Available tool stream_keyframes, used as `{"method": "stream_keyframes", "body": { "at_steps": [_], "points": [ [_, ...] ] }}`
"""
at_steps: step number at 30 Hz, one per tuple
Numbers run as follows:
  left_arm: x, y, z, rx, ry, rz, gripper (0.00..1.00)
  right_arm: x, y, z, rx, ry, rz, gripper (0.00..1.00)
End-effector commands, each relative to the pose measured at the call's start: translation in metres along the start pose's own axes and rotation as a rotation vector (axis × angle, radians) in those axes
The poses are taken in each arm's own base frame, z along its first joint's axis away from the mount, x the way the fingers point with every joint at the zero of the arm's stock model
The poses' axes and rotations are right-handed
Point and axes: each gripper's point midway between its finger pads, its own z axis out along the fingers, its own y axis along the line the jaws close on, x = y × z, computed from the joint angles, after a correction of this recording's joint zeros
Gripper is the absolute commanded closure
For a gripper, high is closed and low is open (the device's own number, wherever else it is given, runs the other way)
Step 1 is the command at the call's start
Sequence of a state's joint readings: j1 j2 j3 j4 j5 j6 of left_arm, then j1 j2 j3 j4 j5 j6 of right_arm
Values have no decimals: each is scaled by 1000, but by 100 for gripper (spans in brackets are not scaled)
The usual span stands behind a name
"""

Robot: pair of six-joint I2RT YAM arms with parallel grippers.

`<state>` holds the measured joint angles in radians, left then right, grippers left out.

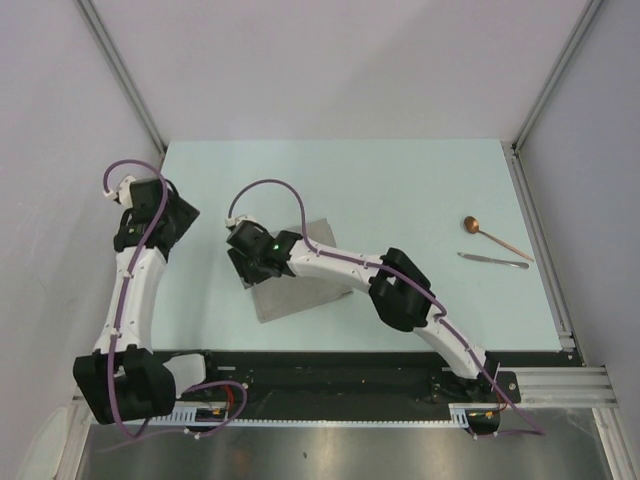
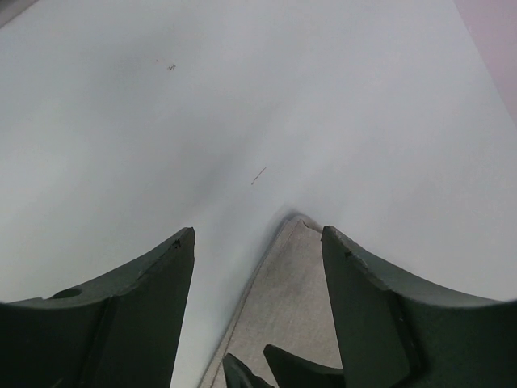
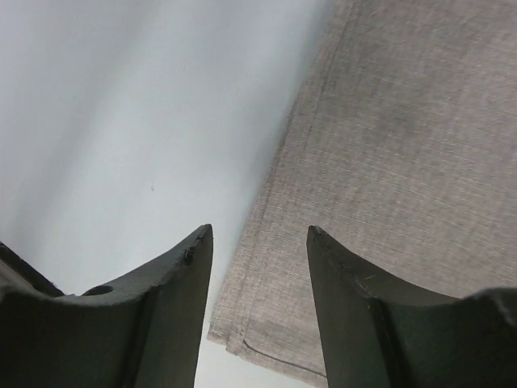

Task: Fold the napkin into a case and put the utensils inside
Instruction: Pick up the lower triangle-folded napkin from the center of the board.

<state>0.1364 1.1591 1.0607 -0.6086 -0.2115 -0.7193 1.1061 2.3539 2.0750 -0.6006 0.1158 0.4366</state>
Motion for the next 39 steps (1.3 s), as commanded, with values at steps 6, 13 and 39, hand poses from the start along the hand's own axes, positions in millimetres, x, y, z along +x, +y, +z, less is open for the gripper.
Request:
{"method": "stream_keyframes", "body": {
  "at_steps": [6,13,39],
  "points": [
    [4,-3,9,71,60,-71,32,10,15,2,13,41,14,53],
    [6,-3,11,88,76,-82,32,19,9,12,50,32,-43,49],
    [6,6,16,47,83,-96,32,102,-33,57,311,250,-89,62]
  ]
}}
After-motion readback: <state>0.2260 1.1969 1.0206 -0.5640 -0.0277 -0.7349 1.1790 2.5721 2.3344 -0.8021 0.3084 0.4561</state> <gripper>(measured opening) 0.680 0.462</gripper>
